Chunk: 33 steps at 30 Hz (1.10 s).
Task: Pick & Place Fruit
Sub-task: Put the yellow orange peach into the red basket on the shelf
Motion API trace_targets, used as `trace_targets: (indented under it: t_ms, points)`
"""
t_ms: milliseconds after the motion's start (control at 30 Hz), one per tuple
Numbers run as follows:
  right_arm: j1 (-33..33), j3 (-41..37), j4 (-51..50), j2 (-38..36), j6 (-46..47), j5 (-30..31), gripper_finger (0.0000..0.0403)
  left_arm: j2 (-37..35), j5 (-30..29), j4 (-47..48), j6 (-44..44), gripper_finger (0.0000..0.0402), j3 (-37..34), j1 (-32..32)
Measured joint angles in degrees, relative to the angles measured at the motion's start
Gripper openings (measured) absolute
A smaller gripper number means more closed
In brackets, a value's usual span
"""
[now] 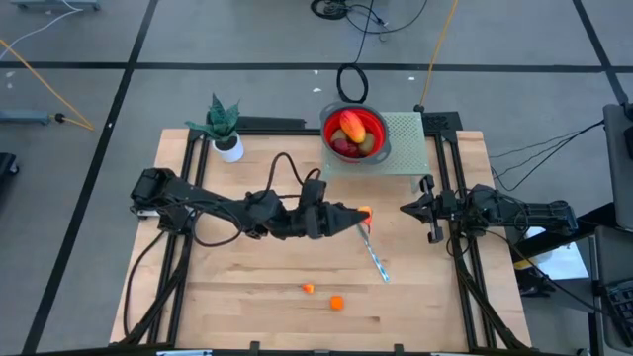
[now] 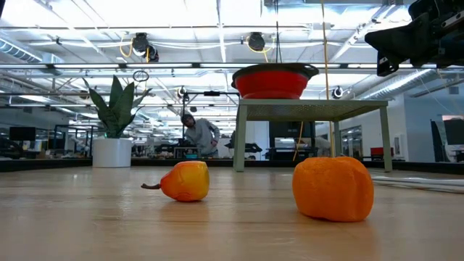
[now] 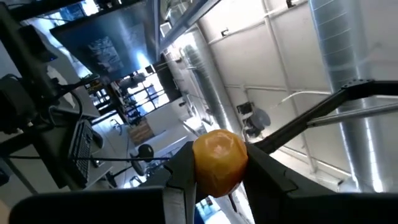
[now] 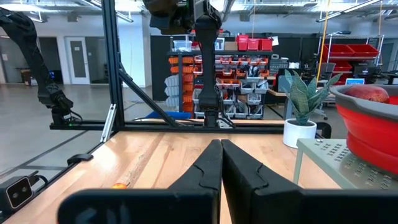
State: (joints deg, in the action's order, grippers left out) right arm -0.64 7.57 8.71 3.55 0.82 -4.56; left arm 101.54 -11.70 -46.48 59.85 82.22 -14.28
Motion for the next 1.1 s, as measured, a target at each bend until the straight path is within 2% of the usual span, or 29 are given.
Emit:
trace_targets:
  t_ms: [200,367,500,800,1100]
  points:
    - [0.0,0.0,0.0,0.0,0.0,0.0,0.0,0.0,0.0,-0.1,1.6,0.0097,0.02,-0.02]
    - [-0.02,0.0,0.02,0.0,0.0,0.0,0.0,0.0,1.64,0.92,-0.93,0.0097,0.02,-0.15]
    - [-0.01,0.0,0.01,0.0,0.0,0.0,0.0,0.0,4.32,7.0,-7.36,0.0097,0.01,-0.22]
    - [0.0,0.0,0.02,0.0,0.0,0.0,0.0,0.02,4.17,24.12,-21.25,0.0097,0.02,0.47]
    - [-0.01,0.0,0.02,0.0,-0.01,0.0,0.0,0.02,2.58,36.08,-35.75,0.0097,0.02,5.74]
